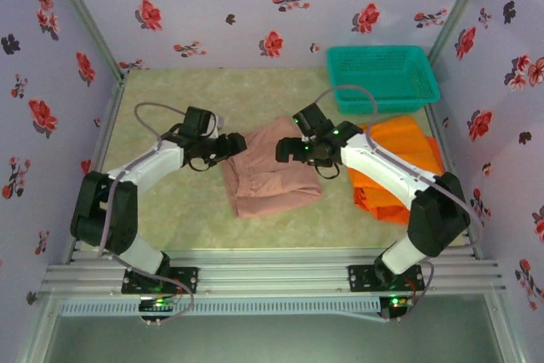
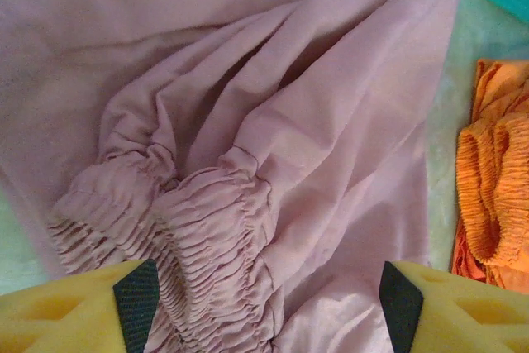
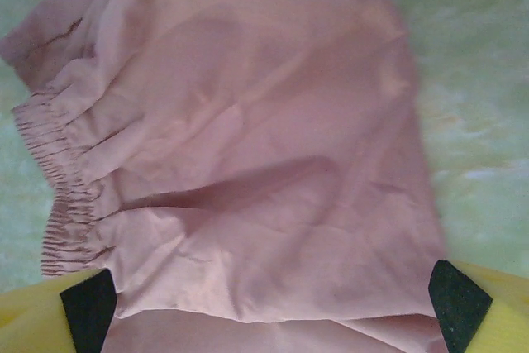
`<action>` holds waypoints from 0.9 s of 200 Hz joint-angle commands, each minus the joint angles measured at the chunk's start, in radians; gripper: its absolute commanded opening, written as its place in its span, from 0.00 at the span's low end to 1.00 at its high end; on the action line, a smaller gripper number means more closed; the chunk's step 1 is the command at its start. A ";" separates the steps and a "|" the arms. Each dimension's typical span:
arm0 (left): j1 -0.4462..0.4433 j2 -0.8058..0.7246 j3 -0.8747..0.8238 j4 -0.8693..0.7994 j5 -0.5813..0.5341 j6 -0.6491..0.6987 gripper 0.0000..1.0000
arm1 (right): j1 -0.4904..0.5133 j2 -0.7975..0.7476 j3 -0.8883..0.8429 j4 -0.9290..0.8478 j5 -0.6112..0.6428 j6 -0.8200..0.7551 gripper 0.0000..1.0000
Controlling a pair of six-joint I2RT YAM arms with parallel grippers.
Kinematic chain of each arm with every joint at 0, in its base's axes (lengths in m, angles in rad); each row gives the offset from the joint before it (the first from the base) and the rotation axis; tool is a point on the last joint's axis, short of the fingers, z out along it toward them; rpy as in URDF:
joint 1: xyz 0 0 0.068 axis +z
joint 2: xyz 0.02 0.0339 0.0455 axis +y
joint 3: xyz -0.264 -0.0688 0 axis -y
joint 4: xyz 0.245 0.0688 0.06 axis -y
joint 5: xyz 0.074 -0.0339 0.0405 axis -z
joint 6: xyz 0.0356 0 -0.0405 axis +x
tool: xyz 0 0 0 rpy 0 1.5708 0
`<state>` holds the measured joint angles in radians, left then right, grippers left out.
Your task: Fold and stack the shorts
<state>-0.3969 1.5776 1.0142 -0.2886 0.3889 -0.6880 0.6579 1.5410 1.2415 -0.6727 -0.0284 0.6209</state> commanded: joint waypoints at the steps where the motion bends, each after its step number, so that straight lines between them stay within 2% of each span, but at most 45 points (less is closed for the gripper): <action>1: -0.024 0.038 0.056 -0.062 -0.041 0.045 0.72 | -0.019 -0.066 -0.032 -0.027 0.071 -0.009 0.99; 81: -0.035 0.122 0.057 -0.033 -0.091 0.013 0.61 | -0.041 -0.117 -0.093 0.008 0.056 -0.009 0.99; 128: -0.038 0.133 0.062 0.026 -0.091 -0.025 0.42 | -0.041 -0.117 -0.103 0.027 0.035 0.002 0.99; 153: -0.038 0.146 0.081 0.022 -0.090 -0.025 0.35 | -0.041 -0.118 -0.104 0.025 0.035 -0.004 0.99; 180: -0.037 0.160 0.094 0.012 -0.091 -0.019 0.20 | -0.041 -0.116 -0.109 0.028 0.032 -0.004 0.99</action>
<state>-0.4274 1.7176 1.0748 -0.2832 0.3065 -0.7090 0.6235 1.4399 1.1450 -0.6552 0.0059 0.6209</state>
